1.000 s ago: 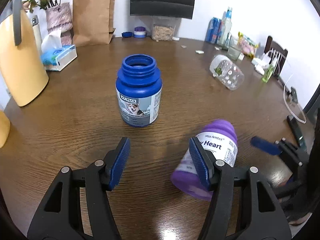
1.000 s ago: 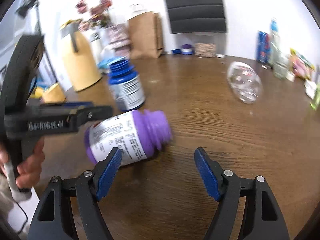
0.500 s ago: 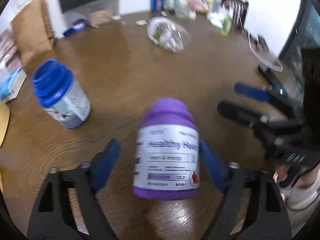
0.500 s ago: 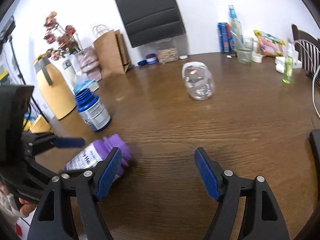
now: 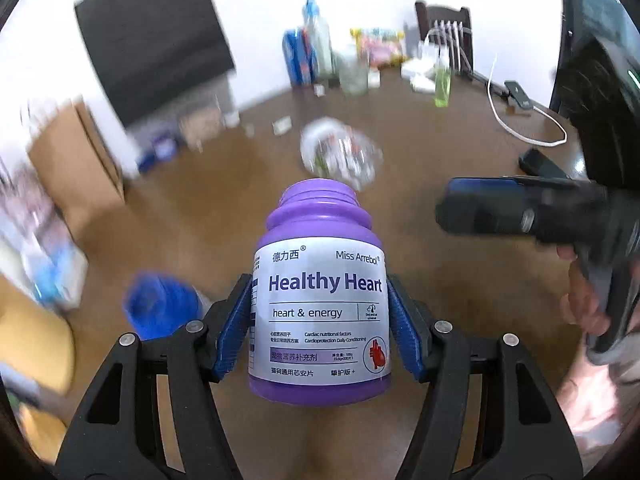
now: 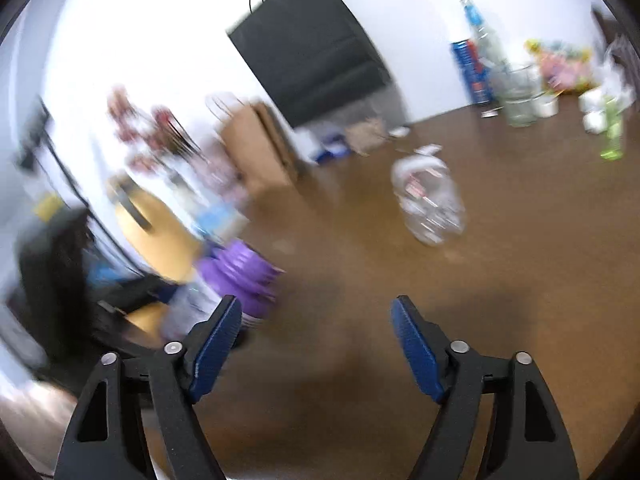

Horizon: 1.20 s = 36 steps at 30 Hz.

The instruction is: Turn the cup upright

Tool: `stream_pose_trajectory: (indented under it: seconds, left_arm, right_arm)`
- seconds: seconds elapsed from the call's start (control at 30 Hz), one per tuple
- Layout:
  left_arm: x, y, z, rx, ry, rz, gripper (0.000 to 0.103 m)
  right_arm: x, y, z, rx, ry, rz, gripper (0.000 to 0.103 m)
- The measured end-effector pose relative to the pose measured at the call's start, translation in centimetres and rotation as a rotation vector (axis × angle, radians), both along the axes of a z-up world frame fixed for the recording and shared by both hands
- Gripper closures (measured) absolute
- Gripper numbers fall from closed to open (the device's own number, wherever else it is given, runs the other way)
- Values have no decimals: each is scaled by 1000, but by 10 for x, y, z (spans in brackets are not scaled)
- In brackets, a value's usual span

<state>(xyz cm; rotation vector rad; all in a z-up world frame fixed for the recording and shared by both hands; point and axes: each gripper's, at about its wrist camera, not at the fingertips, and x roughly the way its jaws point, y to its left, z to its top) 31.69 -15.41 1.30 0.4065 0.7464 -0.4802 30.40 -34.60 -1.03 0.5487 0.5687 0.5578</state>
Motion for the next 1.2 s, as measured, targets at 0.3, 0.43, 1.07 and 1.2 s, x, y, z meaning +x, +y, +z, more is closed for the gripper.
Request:
stream_pose_trajectory:
  seconds: [0.3,0.43,1.07,1.2]
  left_arm:
    - [27,-22,35,-60,-157,-120,43]
    - [49,-21,34,-59,-142,-113,43]
    - [145,-7,14,-82,-95,-139,10]
    - [145,16,16,-232,-14,-69,10]
  right_arm:
    - [96,7,29,245,74,230,19]
    - [115,16,29,194,69,198,37]
    - [138,17,59,-375,-101,-137,37]
    - [142,31,50,-409,-86,-114,37]
